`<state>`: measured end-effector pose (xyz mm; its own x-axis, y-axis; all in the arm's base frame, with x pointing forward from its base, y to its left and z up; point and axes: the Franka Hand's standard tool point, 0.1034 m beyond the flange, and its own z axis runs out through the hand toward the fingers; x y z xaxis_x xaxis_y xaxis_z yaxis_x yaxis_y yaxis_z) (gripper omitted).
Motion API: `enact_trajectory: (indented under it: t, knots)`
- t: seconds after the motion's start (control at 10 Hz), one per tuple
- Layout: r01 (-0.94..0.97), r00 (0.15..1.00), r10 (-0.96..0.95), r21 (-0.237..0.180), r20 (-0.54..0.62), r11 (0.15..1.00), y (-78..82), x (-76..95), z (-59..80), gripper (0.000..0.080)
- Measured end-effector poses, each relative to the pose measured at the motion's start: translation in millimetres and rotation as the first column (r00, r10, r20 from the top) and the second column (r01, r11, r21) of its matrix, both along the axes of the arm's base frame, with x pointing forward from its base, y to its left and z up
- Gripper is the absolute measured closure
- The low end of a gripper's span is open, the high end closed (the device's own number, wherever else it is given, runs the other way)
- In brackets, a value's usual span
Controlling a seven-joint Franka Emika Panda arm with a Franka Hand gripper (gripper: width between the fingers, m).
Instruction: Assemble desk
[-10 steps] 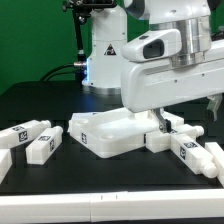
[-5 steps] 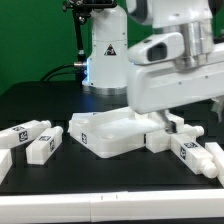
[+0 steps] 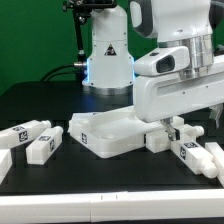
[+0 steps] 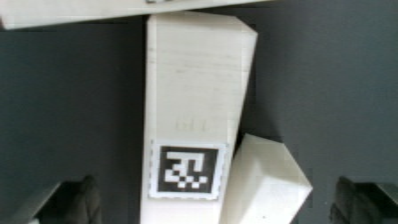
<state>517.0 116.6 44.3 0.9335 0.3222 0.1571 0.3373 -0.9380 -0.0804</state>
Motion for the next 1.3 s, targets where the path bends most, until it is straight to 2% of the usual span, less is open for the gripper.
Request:
enact_trajectory:
  t: [0.2,0.4,0.5,0.6,0.7,0.8,0.9,1.0,1.1,1.3]
  knots:
    - [-0.004,1.000,0.004,-0.004,-0.014,1.000,-15.5,-2.6,-10.8,0.0150]
    - [0.002,1.000,-0.002,0.004,-0.011,1.000,-14.0,-6.4,-25.6,0.0150]
    - [0.000,1.000,0.000,0.007,-0.012,1.000,-12.2,-8.2,-29.8,0.0150]
    - [-0.002,1.000,0.002,0.006,-0.009,1.000,-12.5,-7.1,-28.2,0.0150]
    - [-0.002,1.000,0.002,0.006,-0.009,1.000,-12.5,-7.3,-28.6,0.0256]
    - [-0.002,1.000,0.002,0.006,-0.010,1.000,-12.4,-7.4,-28.6,0.0409]
    - [0.001,1.000,-0.001,0.006,-0.009,1.000,-13.5,-6.9,-28.3,0.0409]
    - [0.003,1.000,-0.003,0.006,-0.008,1.000,-14.3,-6.6,-28.2,0.0514]
    - [0.005,1.000,-0.005,0.005,-0.010,1.000,-13.6,-5.8,-26.9,0.0514]
    - [0.002,1.000,-0.002,-0.003,-0.014,1.000,-14.3,1.6,-14.4,0.0514]
